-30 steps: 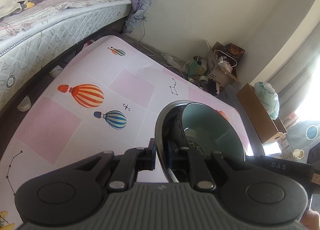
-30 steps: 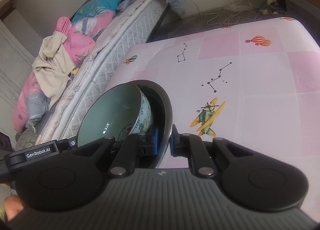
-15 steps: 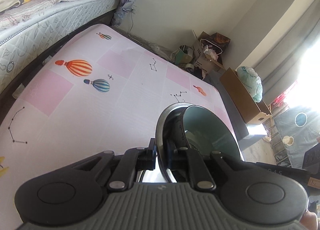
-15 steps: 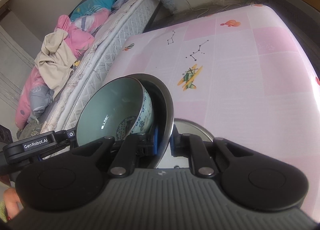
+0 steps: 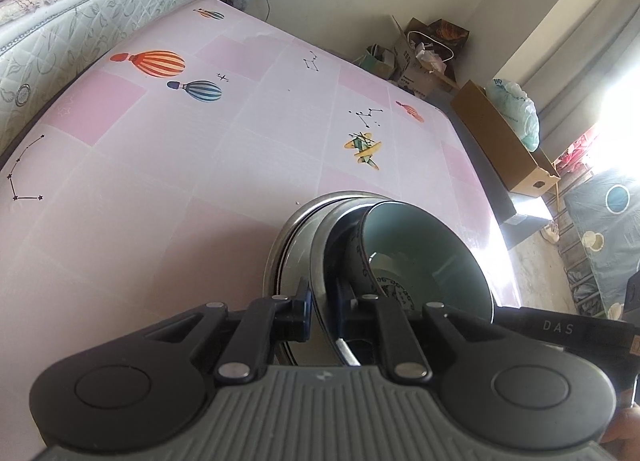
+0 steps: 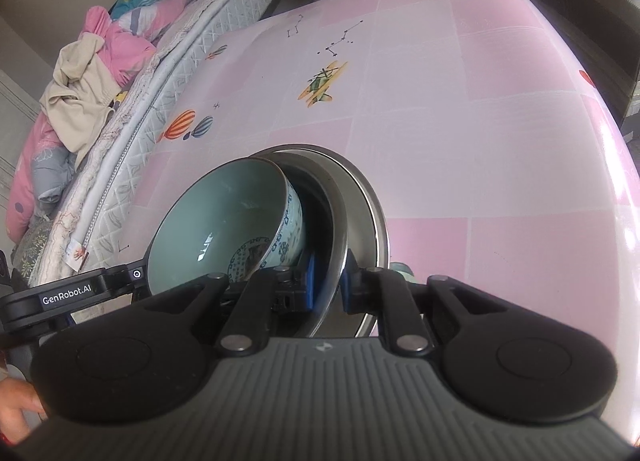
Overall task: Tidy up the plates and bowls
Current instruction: 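Lift the steel and teal bowl stack with both grippers over the white plate, then lower the bowl stack onto the white plate and open both grippers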
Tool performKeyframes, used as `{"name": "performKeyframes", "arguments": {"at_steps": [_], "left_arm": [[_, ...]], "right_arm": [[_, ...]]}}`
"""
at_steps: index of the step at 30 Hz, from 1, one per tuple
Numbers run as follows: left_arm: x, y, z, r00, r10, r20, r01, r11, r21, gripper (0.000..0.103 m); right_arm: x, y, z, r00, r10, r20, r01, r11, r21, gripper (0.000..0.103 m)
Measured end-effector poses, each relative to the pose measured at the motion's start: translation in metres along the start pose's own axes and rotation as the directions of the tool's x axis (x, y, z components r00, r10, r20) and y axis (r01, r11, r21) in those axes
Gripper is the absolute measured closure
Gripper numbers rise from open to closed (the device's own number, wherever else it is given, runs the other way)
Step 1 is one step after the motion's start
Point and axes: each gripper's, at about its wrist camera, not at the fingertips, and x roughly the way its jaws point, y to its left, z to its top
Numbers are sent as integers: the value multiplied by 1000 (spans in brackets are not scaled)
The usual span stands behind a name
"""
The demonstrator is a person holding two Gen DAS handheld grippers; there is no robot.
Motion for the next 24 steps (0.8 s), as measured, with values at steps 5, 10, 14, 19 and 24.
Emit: {"name": "performKeyframes", "arguments": {"at_steps": [5,10,14,19,24], "left_arm": [[1,-2,-3,1000,17,-10,-17,1000,16,88],[-6,-2,-4,1000,11,7,-11,1000,28,87],[-16,-2,-5,1000,-2,26,1,999,39,80],[-41,1,-10,996,-22,87,20,999,27,60],[-73,3,-16,986,-31,165,22,998,58,41]], "right_arm": [[1,4,0,1000,-20,4,20,999,-44,90],[1,5,1,999,-36,8,36,998,-49,89],[1,7,1,999,-47,22,49,997,-61,87],[-10,10,0,996,-66,62,71,995,-73,83],[-33,14,-9,985,-105,138,116,990,-77,51]]}}
